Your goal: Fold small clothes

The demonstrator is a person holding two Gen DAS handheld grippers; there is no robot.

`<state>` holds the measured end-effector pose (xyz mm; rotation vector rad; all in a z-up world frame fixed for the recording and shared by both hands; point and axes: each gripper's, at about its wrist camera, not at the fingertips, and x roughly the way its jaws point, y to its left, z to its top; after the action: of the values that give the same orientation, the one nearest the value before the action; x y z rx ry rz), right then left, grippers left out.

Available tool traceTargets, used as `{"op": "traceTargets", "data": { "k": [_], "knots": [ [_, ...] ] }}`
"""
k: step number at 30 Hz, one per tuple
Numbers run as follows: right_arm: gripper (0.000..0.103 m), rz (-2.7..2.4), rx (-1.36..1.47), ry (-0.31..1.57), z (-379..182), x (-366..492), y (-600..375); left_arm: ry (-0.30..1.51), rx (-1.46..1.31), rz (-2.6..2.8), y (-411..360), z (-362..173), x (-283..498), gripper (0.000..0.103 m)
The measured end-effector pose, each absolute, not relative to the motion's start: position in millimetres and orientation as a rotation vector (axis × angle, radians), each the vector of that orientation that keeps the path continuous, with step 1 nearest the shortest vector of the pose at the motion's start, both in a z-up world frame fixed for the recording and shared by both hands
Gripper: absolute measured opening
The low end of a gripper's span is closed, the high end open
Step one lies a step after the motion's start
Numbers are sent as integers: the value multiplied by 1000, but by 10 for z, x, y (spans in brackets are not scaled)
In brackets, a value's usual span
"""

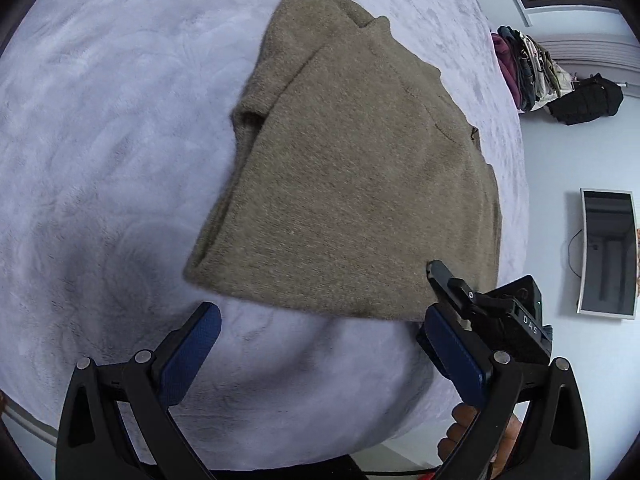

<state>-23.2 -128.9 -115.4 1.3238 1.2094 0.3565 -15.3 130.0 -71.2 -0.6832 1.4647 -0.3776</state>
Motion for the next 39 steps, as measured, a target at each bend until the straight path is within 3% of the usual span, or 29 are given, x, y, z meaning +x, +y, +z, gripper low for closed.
{"op": "traceTargets", "data": {
  "k": [10, 16, 18, 19, 20, 23, 28, 29, 31, 35, 39],
  "knots": [
    [21, 440, 1358, 1149, -929, -107, -1306, 1356, -829, -390, 961, -729, 117, 102],
    [21, 449, 1303, 1193, -933, -99, -1253, 1281, -607, -254, 689, -627, 429, 102],
    [21, 453, 1276, 1217, -929, -108, -1247, 1272, -528, -201, 631, -609, 471, 92],
    [22, 457, 1259, 1236, -917, -112, -1249, 1278, -484, -174, 606, -611, 483, 78],
    [22, 461, 1241, 1252, -907, -123, -1259, 1295, -421, -142, 572, -627, 500, 56],
    [25, 472, 1127, 1315, -818, -159, -1308, 1283, -328, -111, 566, -626, 501, 31],
    [25, 467, 870, 1327, -422, -146, -1536, 1130, 16, -132, 234, -401, 377, 22],
    [30, 454, 815, 1314, -306, -88, -1593, 1093, 99, -141, 150, -383, 330, 22],
    [70, 435, 734, 1292, -101, 80, -1676, 1031, 231, -157, 25, -378, 239, 22],
    [76, 487, 597, 1283, 239, 614, -1547, 944, 402, -177, -129, -365, 130, 22],
    [80, 602, 427, 1448, 352, 1329, -944, 870, 549, -204, -273, -394, 2, 22]
  ]
}}
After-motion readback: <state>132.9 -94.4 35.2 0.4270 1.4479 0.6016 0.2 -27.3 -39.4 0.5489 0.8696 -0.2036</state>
